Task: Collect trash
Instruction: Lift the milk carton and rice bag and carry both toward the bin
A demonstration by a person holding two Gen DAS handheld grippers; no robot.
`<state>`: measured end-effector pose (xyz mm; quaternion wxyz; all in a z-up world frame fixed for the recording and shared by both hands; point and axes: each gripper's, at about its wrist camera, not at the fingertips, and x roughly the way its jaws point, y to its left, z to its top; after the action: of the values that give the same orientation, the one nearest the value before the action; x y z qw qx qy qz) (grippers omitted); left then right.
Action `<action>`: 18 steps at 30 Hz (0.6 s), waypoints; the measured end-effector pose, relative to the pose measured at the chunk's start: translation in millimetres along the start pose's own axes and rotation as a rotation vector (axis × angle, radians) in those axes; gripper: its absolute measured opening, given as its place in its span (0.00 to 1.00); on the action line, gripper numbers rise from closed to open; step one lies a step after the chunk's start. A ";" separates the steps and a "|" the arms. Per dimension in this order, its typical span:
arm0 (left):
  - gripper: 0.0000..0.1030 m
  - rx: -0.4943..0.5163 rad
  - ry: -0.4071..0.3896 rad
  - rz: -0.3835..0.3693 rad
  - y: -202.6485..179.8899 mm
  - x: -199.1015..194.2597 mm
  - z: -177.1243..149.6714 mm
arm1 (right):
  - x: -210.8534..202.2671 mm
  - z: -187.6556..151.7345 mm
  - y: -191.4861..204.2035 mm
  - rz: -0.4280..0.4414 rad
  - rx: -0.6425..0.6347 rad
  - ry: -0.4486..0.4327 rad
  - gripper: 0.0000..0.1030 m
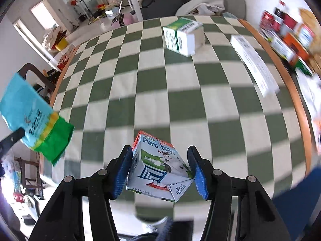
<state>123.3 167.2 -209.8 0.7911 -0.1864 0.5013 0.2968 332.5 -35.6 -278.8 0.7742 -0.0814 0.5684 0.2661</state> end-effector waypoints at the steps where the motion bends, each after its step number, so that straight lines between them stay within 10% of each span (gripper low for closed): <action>1: 0.06 0.009 0.008 0.002 6.0 -5.0 -14.2 | -5.3 -16.3 2.8 0.001 0.011 0.000 0.57; 11: 0.06 -0.010 0.191 -0.054 33.7 -5.7 -136.0 | -21.9 -156.8 31.3 0.102 0.034 0.068 0.57; 18: 0.06 -0.072 0.404 -0.054 33.6 83.9 -221.4 | 25.1 -245.4 24.8 0.179 0.047 0.200 0.57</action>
<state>-22.9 85.1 -380.3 0.6752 -0.2835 0.6335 0.2498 120.0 -111.8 -381.2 0.6886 -0.0380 0.6538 0.3114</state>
